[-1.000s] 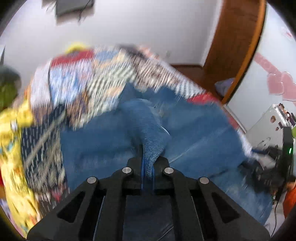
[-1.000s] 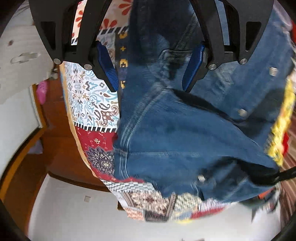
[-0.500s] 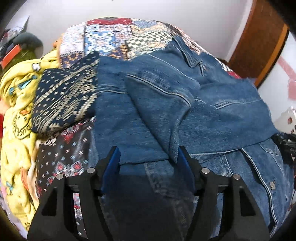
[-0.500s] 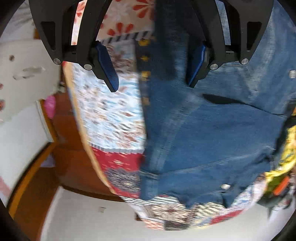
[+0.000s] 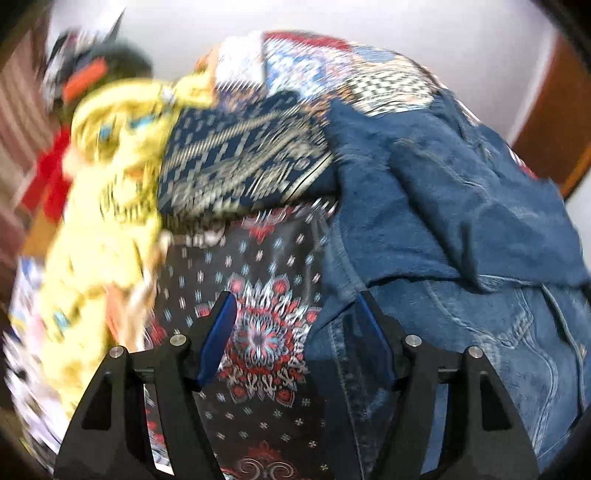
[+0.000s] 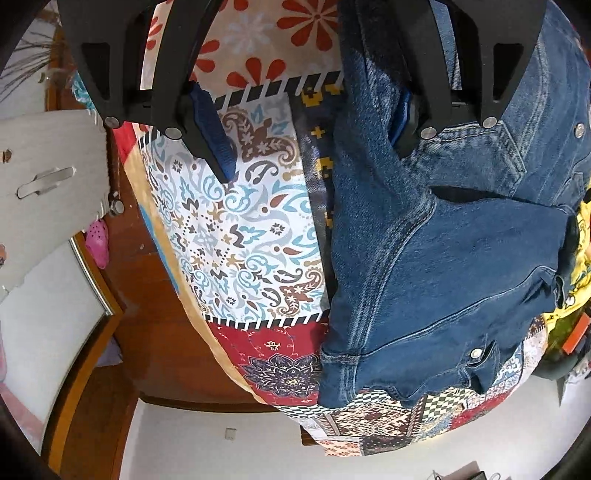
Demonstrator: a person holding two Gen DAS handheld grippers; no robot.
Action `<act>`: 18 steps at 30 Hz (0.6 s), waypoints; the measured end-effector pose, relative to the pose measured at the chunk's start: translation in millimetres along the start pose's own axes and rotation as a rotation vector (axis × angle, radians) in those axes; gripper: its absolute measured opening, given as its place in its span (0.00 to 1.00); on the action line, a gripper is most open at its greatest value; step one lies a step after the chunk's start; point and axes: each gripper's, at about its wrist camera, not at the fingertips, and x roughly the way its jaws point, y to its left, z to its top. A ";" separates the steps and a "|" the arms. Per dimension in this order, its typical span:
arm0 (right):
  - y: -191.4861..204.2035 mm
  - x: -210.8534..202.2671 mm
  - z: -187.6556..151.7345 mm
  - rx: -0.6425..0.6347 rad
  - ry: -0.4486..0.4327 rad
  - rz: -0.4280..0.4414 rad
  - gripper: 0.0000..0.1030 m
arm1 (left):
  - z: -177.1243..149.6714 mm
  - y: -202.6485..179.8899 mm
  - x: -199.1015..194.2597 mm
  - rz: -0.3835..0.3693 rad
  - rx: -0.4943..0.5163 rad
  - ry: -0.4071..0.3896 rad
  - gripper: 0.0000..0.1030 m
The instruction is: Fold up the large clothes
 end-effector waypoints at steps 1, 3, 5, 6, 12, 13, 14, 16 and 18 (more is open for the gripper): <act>1.1 -2.5 0.5 0.003 -0.001 0.006 0.68 | 4.7 -8.2 -4.3 -0.015 0.032 -0.015 0.64; 1.0 -8.1 1.6 0.001 -0.009 0.014 0.69 | 13.1 -25.1 -9.6 -0.054 0.083 -0.036 0.67; 4.7 -18.6 2.7 -0.007 -0.028 0.019 0.69 | 25.6 -45.4 -11.5 -0.086 0.133 -0.059 0.73; 5.4 -23.3 3.1 -0.012 -0.040 0.025 0.69 | 29.5 -55.2 -11.7 -0.097 0.152 -0.067 0.81; 14.8 -48.4 5.6 -0.029 -0.104 0.050 0.69 | 59.9 -104.9 27.3 -0.068 0.218 -0.040 0.90; 16.4 -51.5 6.3 -0.033 -0.114 0.051 0.69 | 62.7 -107.8 35.2 -0.047 0.224 -0.030 0.90; 16.7 -52.3 6.9 -0.035 -0.119 0.052 0.69 | 64.6 -108.4 40.4 -0.027 0.227 -0.023 0.90; 17.8 -54.3 8.0 -0.037 -0.128 0.056 0.69 | 66.4 -104.6 48.8 0.007 0.211 -0.008 0.91; 18.5 -53.3 10.1 -0.039 -0.132 0.053 0.69 | 66.4 -91.3 47.3 -0.006 0.165 -0.011 0.90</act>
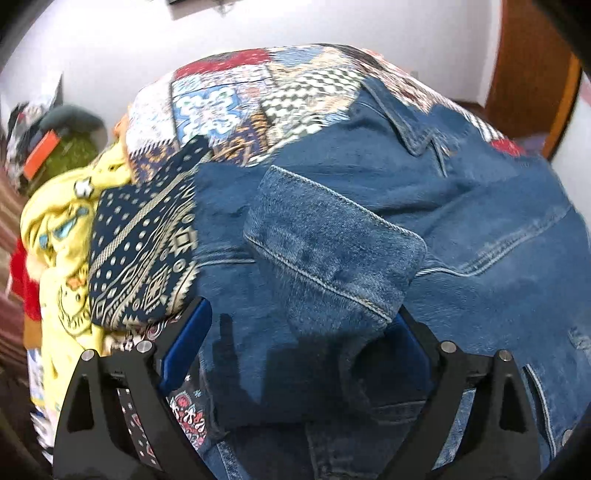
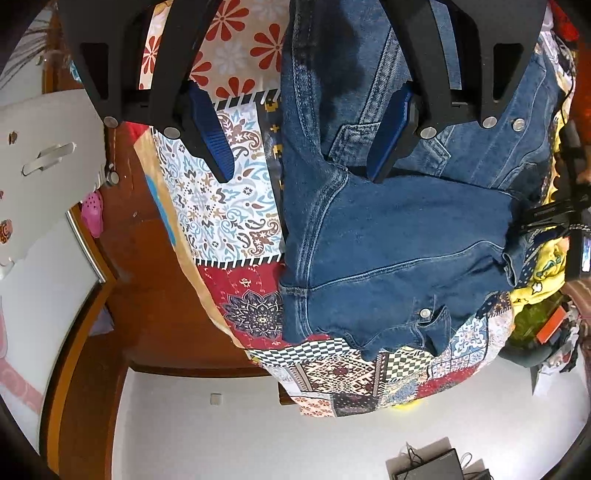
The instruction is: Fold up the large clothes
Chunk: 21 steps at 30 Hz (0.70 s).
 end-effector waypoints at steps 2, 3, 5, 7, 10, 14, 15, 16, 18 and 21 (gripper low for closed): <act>-0.3 1.9 0.9 -0.004 -0.002 -0.007 0.69 | -6.2 16.8 -8.2 0.014 -0.035 -0.014 0.90; -1.1 5.1 2.6 -0.002 -0.001 -0.010 0.69 | -9.7 22.2 -12.2 0.026 -0.044 -0.019 0.90; -2.8 9.8 5.9 0.013 0.005 -0.009 0.69 | -20.0 39.6 -21.8 0.052 -0.055 -0.020 0.90; -4.4 13.7 9.0 0.041 0.007 0.011 0.69 | -28.7 52.1 -28.0 0.065 -0.049 -0.005 0.90; -4.6 17.4 13.2 0.066 0.005 0.048 0.69 | -40.1 74.8 -40.2 0.093 -0.039 0.007 0.90; -0.8 25.8 27.9 0.065 0.003 0.074 0.69 | -34.0 97.7 -55.8 0.062 -0.077 -0.022 0.90; 0.2 27.4 32.9 0.062 0.001 0.076 0.69 | -29.3 101.6 -57.4 0.049 -0.088 -0.030 0.90; 1.1 29.0 38.1 0.059 -0.002 0.080 0.69 | -21.2 107.1 -57.8 0.027 -0.104 -0.041 0.90; 3.0 32.1 51.1 0.055 -0.008 0.089 0.69 | -5.9 111.2 -52.9 -0.008 -0.128 -0.047 0.90; 6.0 37.6 70.4 0.040 -0.022 0.097 0.69 | 18.4 112.4 -33.1 -0.060 -0.149 -0.030 0.90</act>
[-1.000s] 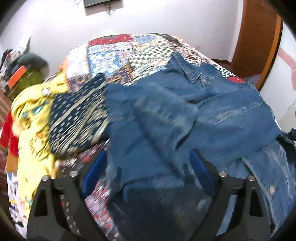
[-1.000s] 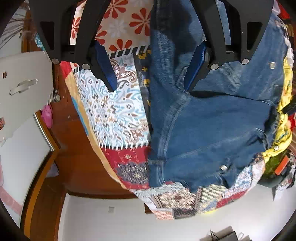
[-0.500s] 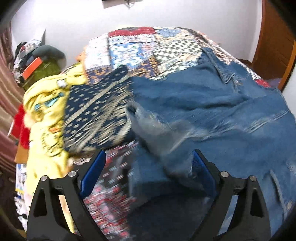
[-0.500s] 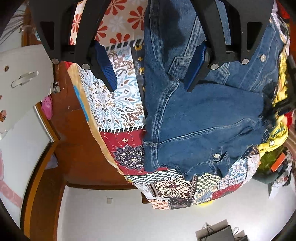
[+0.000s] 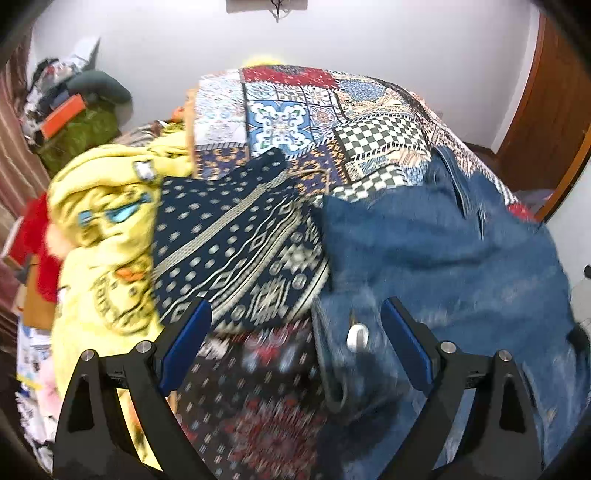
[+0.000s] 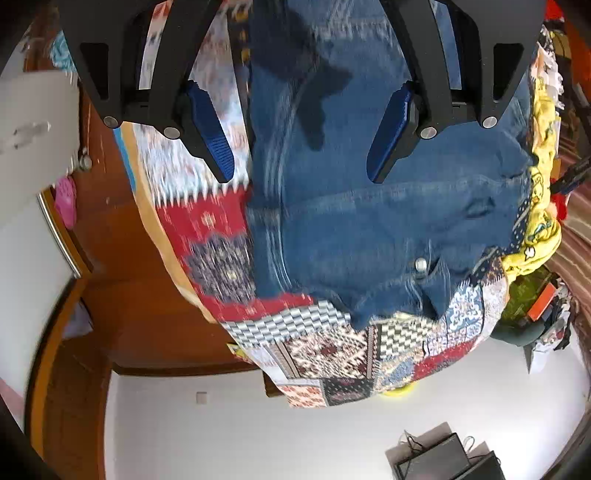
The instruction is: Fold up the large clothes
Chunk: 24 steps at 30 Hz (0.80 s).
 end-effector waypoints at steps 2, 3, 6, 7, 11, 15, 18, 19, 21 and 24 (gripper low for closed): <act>0.1 6.6 8.3 -0.006 0.002 -0.006 0.69 | 14.6 -1.9 20.1 -0.037 -0.010 0.027 0.90; -0.6 13.4 15.0 -0.008 0.006 -0.007 0.69 | 20.9 -2.6 31.0 -0.055 -0.013 0.042 0.90; -6.7 35.9 27.5 0.005 0.040 0.000 0.69 | 34.6 -7.6 64.3 -0.080 -0.027 0.088 0.90; -9.5 43.2 30.1 0.013 0.056 0.003 0.69 | 38.3 -9.9 75.4 -0.090 -0.028 0.102 0.90; -26.6 81.1 39.8 0.078 0.120 -0.007 0.69 | 46.0 -16.6 106.3 -0.138 -0.016 0.138 0.89; -43.2 108.7 45.6 0.147 0.162 0.008 0.70 | 51.6 -14.3 126.4 -0.167 -0.051 0.157 0.76; -44.6 112.2 50.2 0.143 0.136 0.007 0.70 | 53.6 -10.0 134.8 -0.227 -0.100 0.160 0.58; -43.0 113.0 51.3 0.136 0.133 0.007 0.70 | 54.0 -8.5 137.0 -0.259 -0.122 0.163 0.53; -38.8 113.5 51.4 0.115 0.126 0.009 0.58 | 54.0 -6.9 137.9 -0.299 -0.158 0.161 0.24; -32.3 112.6 50.5 0.081 0.127 0.018 0.31 | 55.2 -9.1 130.8 -0.291 -0.159 0.136 0.12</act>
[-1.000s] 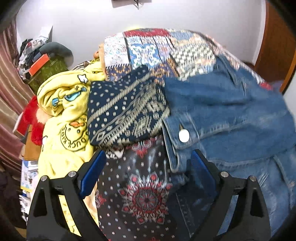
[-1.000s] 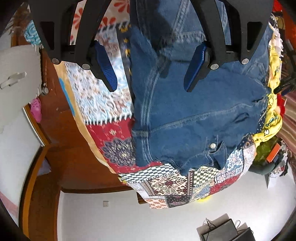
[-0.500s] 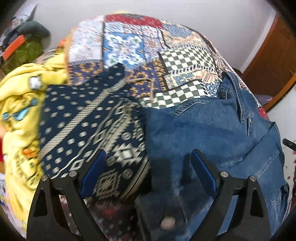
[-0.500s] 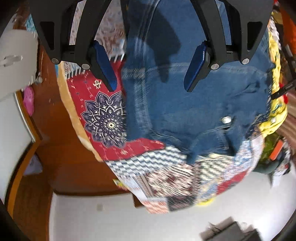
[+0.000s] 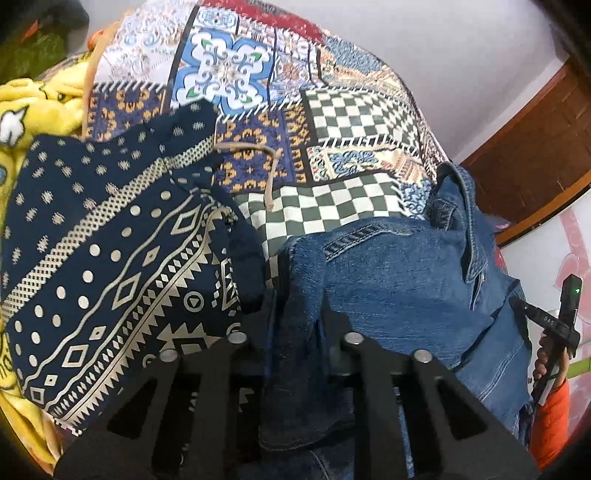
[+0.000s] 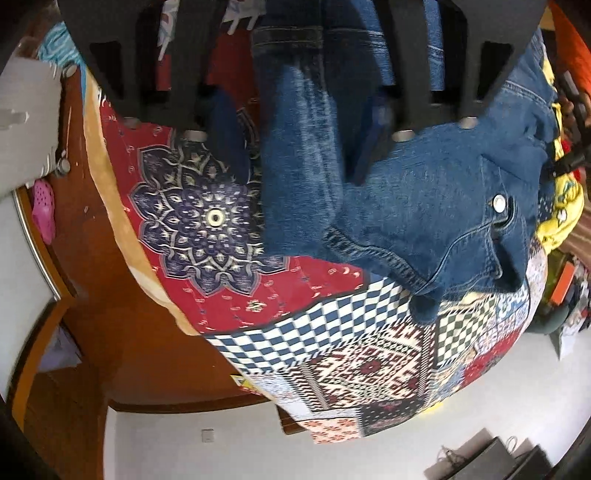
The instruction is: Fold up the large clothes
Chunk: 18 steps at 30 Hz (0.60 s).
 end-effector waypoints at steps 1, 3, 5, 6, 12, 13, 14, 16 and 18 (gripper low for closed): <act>0.9 0.0 0.9 -0.007 0.002 0.004 0.27 | -0.4 -2.5 -3.9 0.008 0.005 -0.015 0.12; 3.5 -0.5 4.7 -0.028 0.003 0.014 0.14 | -1.5 -10.4 -19.0 0.044 0.016 -0.058 0.09; 8.4 -10.5 6.7 -0.043 -0.023 0.016 0.12 | -3.0 -22.1 -41.6 0.079 0.047 -0.112 0.09; 10.8 -15.5 8.2 -0.045 -0.034 0.022 0.11 | -4.2 -25.7 -50.2 0.089 0.062 -0.130 0.09; 36.1 -56.4 26.4 -0.070 -0.122 0.086 0.10 | -5.9 -40.0 -114.7 0.135 0.110 -0.235 0.09; 41.3 -61.5 29.7 -0.077 -0.138 0.096 0.10 | -5.3 -40.3 -122.1 0.148 0.114 -0.246 0.09; 47.6 -66.7 32.8 -0.089 -0.154 0.107 0.10 | -4.5 -40.7 -128.4 0.165 0.122 -0.259 0.09; 61.5 -71.2 41.0 -0.119 -0.185 0.115 0.10 | -0.5 -39.0 -133.5 0.198 0.129 -0.278 0.09; 74.1 -69.5 49.3 -0.145 -0.207 0.113 0.10 | 4.8 -30.9 -131.9 0.229 0.122 -0.281 0.09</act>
